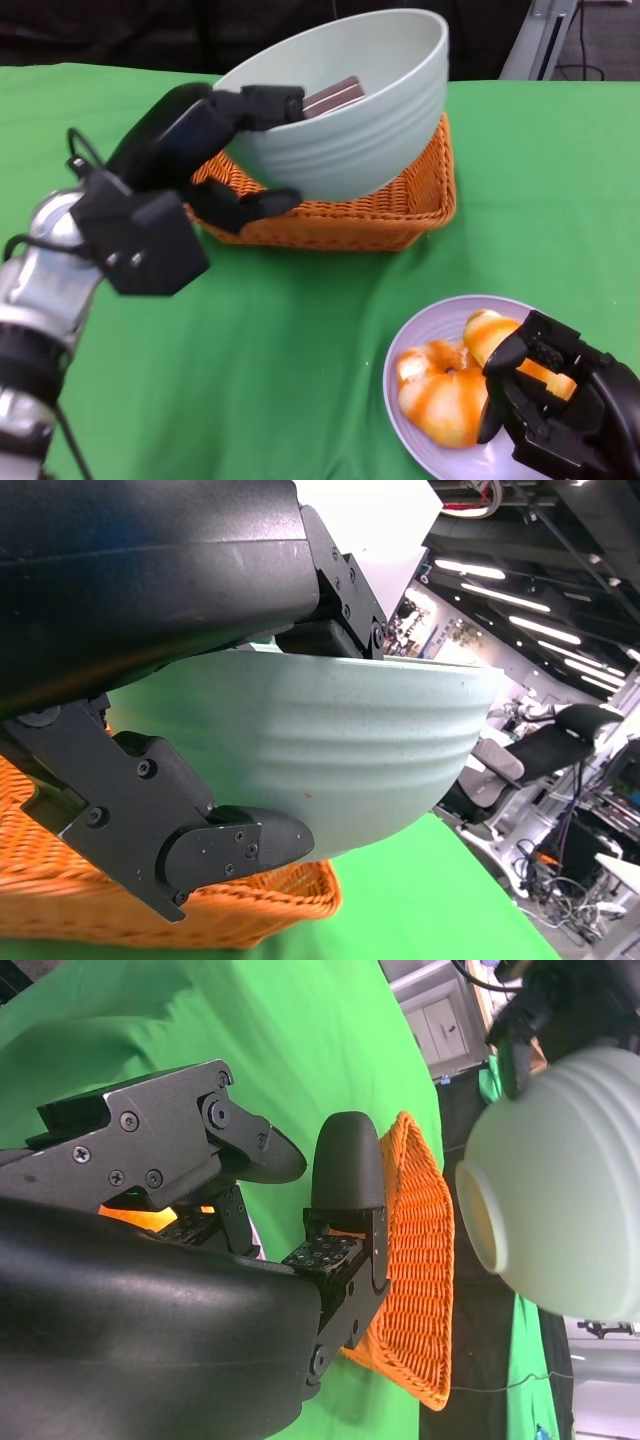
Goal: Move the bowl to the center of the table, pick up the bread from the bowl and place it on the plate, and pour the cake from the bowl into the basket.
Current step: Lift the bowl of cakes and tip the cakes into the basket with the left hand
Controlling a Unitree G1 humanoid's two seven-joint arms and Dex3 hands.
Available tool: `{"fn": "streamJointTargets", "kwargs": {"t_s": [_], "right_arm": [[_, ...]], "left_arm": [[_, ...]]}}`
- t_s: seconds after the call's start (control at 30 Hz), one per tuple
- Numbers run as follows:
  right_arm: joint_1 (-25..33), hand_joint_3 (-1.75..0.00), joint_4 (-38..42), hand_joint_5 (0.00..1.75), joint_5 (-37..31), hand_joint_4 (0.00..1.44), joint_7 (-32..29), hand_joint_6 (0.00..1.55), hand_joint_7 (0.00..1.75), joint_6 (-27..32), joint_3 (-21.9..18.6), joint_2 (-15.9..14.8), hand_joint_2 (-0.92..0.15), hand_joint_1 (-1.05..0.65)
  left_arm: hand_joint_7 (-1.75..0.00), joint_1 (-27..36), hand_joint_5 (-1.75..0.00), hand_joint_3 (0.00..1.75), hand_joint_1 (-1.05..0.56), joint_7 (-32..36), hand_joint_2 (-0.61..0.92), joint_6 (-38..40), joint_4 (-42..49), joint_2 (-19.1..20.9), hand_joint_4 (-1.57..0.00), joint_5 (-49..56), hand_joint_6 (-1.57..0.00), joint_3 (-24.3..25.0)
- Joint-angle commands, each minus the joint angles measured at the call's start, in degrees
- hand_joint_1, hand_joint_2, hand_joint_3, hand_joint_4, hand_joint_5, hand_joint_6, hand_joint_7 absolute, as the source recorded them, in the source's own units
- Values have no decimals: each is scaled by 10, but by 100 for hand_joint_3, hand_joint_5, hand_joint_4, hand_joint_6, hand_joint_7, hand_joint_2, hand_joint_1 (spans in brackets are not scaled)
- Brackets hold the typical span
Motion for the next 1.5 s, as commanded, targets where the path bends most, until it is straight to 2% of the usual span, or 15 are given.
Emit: {"fn": "streamJointTargets", "kwargs": {"t_s": [0.03,0.1,0.2,0.37,0.6,0.73,0.83,0.97,1.03,1.07,1.13,1.27,1.33,1.5], "right_arm": [[-1,-88,16,175,4,64,6,52,153,-16,-1,1,-78,-3],[-3,-87,24,175,3,64,8,52,154,-21,-1,1,-79,-2],[-7,-87,37,175,-1,64,10,52,155,-32,-1,1,-78,-2],[-11,-87,48,175,2,64,13,52,155,-38,-3,1,-79,-4],[-13,-84,72,175,-2,63,19,51,155,-58,-4,0,-77,-7],[-12,-86,77,175,9,62,27,50,155,-59,-6,2,-79,-3],[-8,-86,75,175,-9,62,13,51,157,-55,-1,2,-78,-4],[-8,-85,81,175,-9,62,13,51,158,-57,0,4,-79,-4],[-7,-85,83,175,-12,62,10,51,158,-59,1,6,-79,-4],[-7,-85,85,175,-15,62,10,51,158,-63,2,6,-79,-4],[-8,-85,92,175,-19,63,12,51,159,-71,2,6,-79,-4],[-9,-83,94,175,-23,63,11,50,160,-69,2,6,-79,-6],[-9,-83,96,175,-23,63,13,50,160,-72,1,5,-79,-5],[-7,-83,97,175,-24,62,15,49,160,-77,2,5,-80,-5]], "left_arm": [[-132,-66,-171,70,-12,46,78,0,56,-21,-68,20,-66,7],[-126,-92,-169,60,-12,67,83,7,87,-36,-69,35,-69,5],[-132,-128,-173,53,-13,83,87,28,133,-61,-68,43,-68,4],[-142,-161,-175,53,-11,115,86,47,184,-86,-67,58,-64,1],[-140,-206,-174,52,-13,156,90,98,245,-126,-67,66,-64,6],[-138,-219,-165,50,-15,158,92,122,259,-144,-69,54,-65,20],[-132,-229,-161,52,-18,152,92,155,271,-178,-78,10,-67,61],[-136,-235,-173,51,-19,116,91,186,276,-207,-80,-59,-69,118],[-143,-238,-174,58,-19,97,87,206,277,-220,-78,-97,-66,149],[-149,-240,-174,72,-18,89,79,218,277,-226,-78,-115,-65,164],[-152,-244,-175,84,-19,91,71,242,276,-233,-77,-137,-64,183],[-163,-252,-175,88,-20,82,68,282,273,-247,-77,-189,-59,229],[-169,-253,-175,96,-18,71,65,288,271,-251,-78,-209,-56,247],[-174,-263,-175,101,-14,61,65,332,269,-262,-77,-277,-57,302]]}}
